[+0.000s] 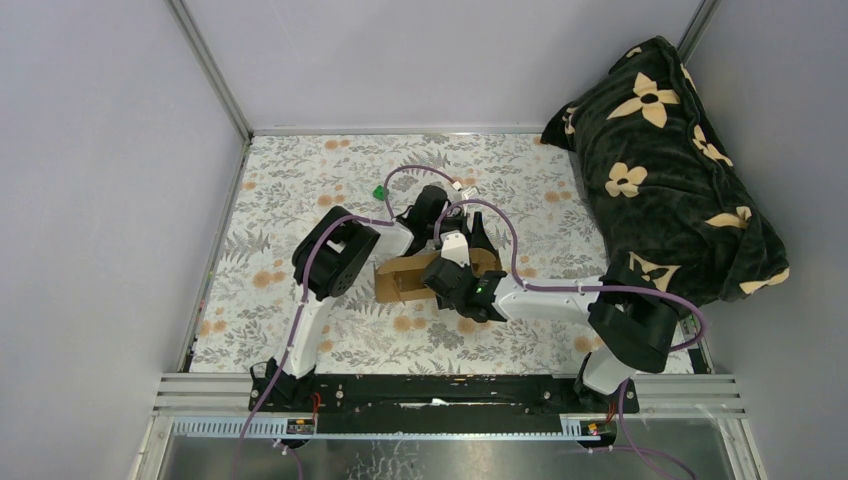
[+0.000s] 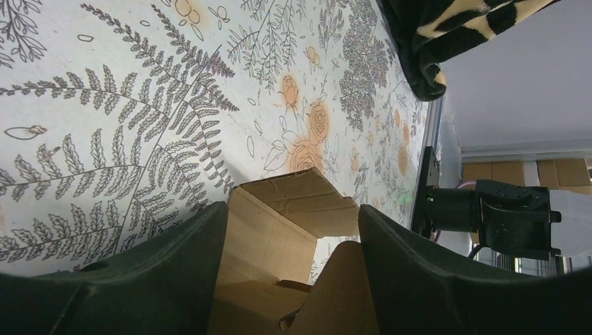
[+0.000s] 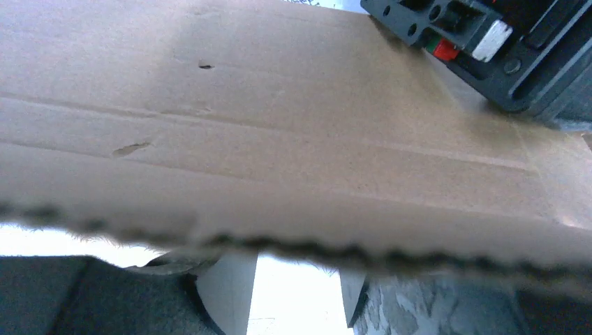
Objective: Fold the paper box
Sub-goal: Fold the paper box at the center of the board.
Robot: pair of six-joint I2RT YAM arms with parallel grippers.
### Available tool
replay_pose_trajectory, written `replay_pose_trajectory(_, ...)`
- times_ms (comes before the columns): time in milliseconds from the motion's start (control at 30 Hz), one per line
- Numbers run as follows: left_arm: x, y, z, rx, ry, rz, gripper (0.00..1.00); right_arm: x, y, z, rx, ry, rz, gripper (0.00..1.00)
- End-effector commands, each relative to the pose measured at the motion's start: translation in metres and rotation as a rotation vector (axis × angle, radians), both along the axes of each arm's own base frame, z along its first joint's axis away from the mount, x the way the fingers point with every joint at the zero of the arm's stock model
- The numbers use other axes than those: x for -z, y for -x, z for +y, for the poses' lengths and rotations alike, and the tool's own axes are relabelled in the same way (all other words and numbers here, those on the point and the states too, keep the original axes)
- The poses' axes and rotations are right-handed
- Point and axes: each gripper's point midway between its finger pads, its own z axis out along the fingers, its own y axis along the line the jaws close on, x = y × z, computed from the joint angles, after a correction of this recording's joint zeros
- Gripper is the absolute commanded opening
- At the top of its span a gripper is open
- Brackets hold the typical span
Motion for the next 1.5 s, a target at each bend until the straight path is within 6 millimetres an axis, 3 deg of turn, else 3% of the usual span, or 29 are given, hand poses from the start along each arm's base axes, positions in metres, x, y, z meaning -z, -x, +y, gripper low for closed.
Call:
replay_pose_trajectory(0, 0.048, 0.035, 0.007, 0.057, -0.101, 0.142, 0.77, -0.043, -0.026, 0.014, 0.042, -0.114, -0.136, 0.5)
replay_pose_trajectory(333, 0.048, 0.036, 0.008, 0.074, -0.089, 0.156, 0.77, -0.043, -0.028, 0.018, 0.038, -0.128, -0.143, 0.51)
replay_pose_trajectory(867, 0.051, 0.04, 0.01, 0.091, -0.071, 0.181, 0.77, -0.01, -0.029, 0.016, 0.064, -0.051, -0.096, 0.52)
replay_pose_trajectory(967, 0.045, 0.036, 0.013, 0.079, -0.039, 0.192, 0.77, -0.017, -0.029, 0.016, 0.055, -0.051, -0.104, 0.52)
replay_pose_trajectory(1233, 0.022, 0.016, 0.027, 0.035, 0.043, 0.219, 0.79, -0.056, -0.027, 0.013, 0.012, -0.085, -0.145, 0.54)
replay_pose_trajectory(1467, 0.018, 0.006, 0.026, 0.025, 0.045, 0.218, 0.8, -0.079, -0.021, 0.012, -0.04, -0.106, -0.138, 0.56)
